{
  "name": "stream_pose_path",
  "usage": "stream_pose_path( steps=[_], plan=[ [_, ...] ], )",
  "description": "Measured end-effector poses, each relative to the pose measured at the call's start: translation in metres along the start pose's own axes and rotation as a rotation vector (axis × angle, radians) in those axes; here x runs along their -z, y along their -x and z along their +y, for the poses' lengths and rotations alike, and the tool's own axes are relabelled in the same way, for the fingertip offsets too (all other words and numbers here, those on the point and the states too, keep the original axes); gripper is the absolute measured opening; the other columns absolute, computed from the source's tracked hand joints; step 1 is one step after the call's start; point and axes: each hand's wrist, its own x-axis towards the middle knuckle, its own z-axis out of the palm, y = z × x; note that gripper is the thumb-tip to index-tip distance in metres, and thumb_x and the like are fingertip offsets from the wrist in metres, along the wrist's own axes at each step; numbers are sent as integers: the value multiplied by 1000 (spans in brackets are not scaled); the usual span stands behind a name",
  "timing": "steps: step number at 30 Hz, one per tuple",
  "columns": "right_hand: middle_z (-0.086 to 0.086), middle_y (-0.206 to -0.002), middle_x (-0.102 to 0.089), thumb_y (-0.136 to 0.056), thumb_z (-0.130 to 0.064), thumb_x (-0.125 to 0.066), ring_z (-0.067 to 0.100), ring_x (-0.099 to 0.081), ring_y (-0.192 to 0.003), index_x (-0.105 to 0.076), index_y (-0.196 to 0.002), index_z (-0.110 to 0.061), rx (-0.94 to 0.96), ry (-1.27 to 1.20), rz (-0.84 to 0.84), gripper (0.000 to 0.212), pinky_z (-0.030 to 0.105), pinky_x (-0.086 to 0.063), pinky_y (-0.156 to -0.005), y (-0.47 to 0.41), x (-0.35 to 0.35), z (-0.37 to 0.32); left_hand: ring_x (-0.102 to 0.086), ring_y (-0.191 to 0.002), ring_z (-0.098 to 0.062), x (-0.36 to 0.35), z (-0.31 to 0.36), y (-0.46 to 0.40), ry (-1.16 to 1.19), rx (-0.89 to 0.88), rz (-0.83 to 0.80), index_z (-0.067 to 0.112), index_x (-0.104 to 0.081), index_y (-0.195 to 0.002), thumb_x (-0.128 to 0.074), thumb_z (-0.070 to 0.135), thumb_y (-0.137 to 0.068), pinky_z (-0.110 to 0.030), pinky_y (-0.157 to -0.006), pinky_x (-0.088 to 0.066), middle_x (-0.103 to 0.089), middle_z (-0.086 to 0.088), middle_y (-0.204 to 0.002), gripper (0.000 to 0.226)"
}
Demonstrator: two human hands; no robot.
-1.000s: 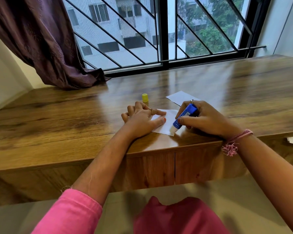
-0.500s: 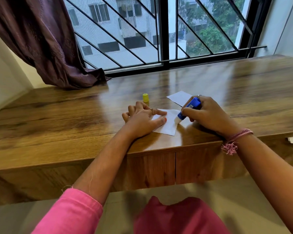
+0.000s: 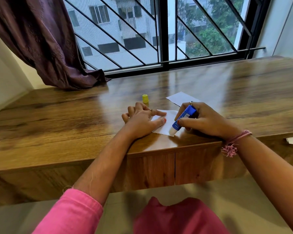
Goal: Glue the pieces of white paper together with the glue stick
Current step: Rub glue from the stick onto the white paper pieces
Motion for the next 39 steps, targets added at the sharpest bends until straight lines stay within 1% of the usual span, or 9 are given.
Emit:
stream_pose_path(
  steps=[4,7,12,18,23,27,32,35,39],
  plan=[
    [2,-59,-58,-82,-14,-63,6,-50,-49,-63,-83,-5,32,-167,74,9,16,-40,-51,1,1,-2,-21,-101,-14,0,0,1,-9,-6,3,63,-49,-117,-42,72,-83,-34,-78,-17,-29,7,-107,36],
    [3,-55,-55,-89,-6,-58,13,-42,-49,-62,-81,-11,20,-346,194,10,15,-33,-42,1,3,1,-21,-100,-14,-2,0,0,-31,-8,8,65,-47,-116,-40,72,-83,-34,-79,-17,-28,8,-108,34],
    [-3,-57,-61,-92,-9,-55,14,-44,-49,-60,-86,-10,12,-394,283,7,16,-33,-40,2,3,1,-21,-103,-14,-3,-1,-1,-16,1,8,67,-48,-115,-42,72,-82,-34,-81,-17,-28,10,-108,33],
    [7,-82,-73,-88,-11,-63,11,-60,-60,-60,-95,-15,-22,-344,342,9,18,-43,-46,0,4,1,-21,-106,-14,2,-1,-2,2,-29,-52,67,-48,-116,-43,66,-86,-35,-84,-17,-28,9,-110,30],
    [5,-89,-75,-85,-11,-65,13,-62,-65,-55,-93,-20,-113,-369,408,15,22,-43,-53,-4,5,7,-23,-101,-14,9,-1,-2,46,-65,-113,72,-49,-107,-47,56,-90,-35,-87,-21,-30,12,-109,24],
    [7,-103,-73,-83,-16,-67,14,-63,-76,-56,-101,-23,-145,-385,423,22,23,-42,-58,-6,4,8,-23,-100,-13,17,3,-3,15,-128,-151,77,-47,-97,-47,46,-93,-32,-77,-15,-30,14,-108,31],
    [3,-110,-71,-89,-20,-61,3,-63,-80,-56,-118,-14,-151,-382,388,30,23,-42,-65,-7,4,10,-25,-112,-14,20,7,-11,-35,-241,-219,72,-47,-109,-44,38,-97,-34,-84,-15,-30,11,-119,36],
    [3,-109,-69,-91,-16,-58,-10,-61,-70,-51,-121,-8,-152,-397,369,32,12,-43,-60,-9,3,11,-29,-109,-12,15,8,-14,25,-292,-208,72,-48,-109,-46,38,-97,-32,-82,-17,-32,15,-116,35],
    [4,-104,-70,-87,-15,-63,-9,-63,-68,-49,-113,-11,-166,-423,371,30,5,-42,-54,-10,4,12,-30,-113,-11,13,0,-12,320,-287,-122,62,-61,-100,-51,31,-97,-36,-99,-23,-37,17,-111,32]
  ],
)
